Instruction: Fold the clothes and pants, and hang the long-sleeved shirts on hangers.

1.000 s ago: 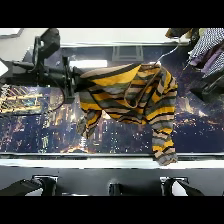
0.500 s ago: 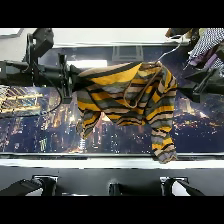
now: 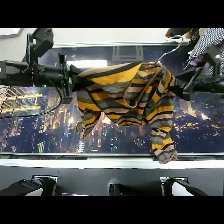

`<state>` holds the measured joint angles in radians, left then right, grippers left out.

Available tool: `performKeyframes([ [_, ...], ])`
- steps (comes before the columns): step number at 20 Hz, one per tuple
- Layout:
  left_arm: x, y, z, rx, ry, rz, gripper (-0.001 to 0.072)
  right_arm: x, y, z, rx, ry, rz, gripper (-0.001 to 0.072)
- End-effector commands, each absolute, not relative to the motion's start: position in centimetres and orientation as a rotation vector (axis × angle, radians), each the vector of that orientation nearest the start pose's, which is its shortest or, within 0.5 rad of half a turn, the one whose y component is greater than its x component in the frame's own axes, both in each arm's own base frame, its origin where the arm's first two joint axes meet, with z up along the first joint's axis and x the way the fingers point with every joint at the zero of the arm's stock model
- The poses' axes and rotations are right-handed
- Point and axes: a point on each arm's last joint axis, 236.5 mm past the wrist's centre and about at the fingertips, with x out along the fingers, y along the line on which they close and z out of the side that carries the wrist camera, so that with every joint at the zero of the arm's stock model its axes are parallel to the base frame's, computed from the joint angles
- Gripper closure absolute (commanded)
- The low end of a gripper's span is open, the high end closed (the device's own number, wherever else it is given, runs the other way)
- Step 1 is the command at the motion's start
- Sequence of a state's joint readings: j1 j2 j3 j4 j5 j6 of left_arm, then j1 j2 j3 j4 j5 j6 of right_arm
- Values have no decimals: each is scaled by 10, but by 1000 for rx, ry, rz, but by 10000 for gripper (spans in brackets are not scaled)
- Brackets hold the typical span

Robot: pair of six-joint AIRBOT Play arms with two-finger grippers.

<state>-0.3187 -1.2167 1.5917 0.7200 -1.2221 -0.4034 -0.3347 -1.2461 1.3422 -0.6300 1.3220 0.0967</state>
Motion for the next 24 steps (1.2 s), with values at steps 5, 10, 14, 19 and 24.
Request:
performKeyframes([
  [5,335,-287,270,518,245,-1264,690,421,65,146,-451,503,944,331],
  [10,335,-286,269,518,246,-1263,690,408,63,152,-507,516,948,683],
  [14,336,-287,268,517,248,-1263,686,391,40,164,-670,558,866,687],
  [19,346,-284,267,444,302,-1207,318,364,20,193,-765,597,721,690],
  [24,373,-282,273,238,370,-1077,293,343,2,226,-802,596,551,689],
])
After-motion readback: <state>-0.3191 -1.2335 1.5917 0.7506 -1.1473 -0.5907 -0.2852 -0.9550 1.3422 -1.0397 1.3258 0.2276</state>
